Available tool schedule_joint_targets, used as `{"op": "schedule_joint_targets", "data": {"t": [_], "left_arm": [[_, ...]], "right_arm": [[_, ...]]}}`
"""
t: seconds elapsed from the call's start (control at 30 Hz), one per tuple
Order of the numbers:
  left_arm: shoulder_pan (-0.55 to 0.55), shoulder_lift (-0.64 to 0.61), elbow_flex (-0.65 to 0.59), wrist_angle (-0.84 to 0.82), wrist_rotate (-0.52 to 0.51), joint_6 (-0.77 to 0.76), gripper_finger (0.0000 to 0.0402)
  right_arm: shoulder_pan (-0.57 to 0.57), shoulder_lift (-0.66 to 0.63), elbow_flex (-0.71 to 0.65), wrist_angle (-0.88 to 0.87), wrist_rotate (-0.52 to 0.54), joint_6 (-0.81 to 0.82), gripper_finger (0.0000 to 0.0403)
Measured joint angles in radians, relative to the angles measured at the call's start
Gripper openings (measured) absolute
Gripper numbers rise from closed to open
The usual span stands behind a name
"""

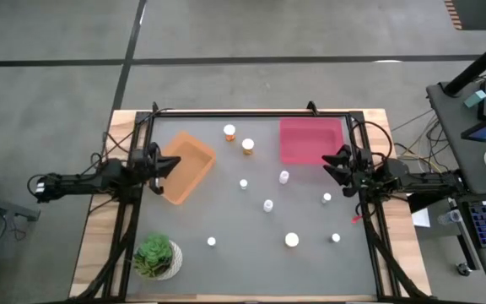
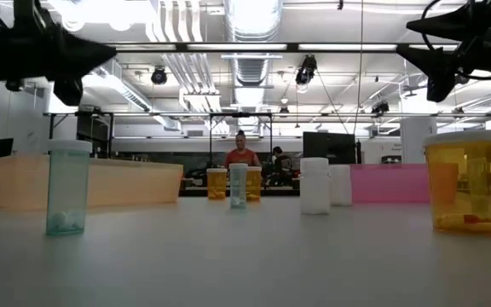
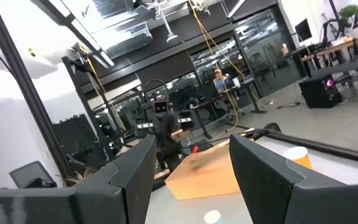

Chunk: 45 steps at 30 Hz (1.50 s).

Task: Pick and place medicine bottles into bin by pill shape (circle, oval)
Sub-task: Put the orange capsule bottle into the pink bin

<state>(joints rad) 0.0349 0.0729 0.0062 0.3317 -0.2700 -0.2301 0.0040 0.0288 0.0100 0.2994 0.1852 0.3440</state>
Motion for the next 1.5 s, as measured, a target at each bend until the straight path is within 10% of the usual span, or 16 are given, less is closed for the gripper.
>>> {"op": "schedule_joint_targets", "data": {"t": [0.3, 0.5, 1.5], "left_arm": [[0.000, 0.005, 0.000, 0.522, -0.103, 0.475, 0.0003], [0.000, 0.006, 0.000, 0.459, -0.106, 0.553, 0.0003], [0.000, 0.101, 0.000, 0.498, -0.133, 0.718, 0.0003]], "right_arm": [[-0.002, 0.000, 0.000, 0.084, 0.017, -0.095, 0.0196], [-0.007, 0.033, 0.000, 0.274, 0.284, -0.232, 0.0196], [-0.010, 0.941, 0.527, 0.286, 0.287, -0.470, 0.0195]]}}
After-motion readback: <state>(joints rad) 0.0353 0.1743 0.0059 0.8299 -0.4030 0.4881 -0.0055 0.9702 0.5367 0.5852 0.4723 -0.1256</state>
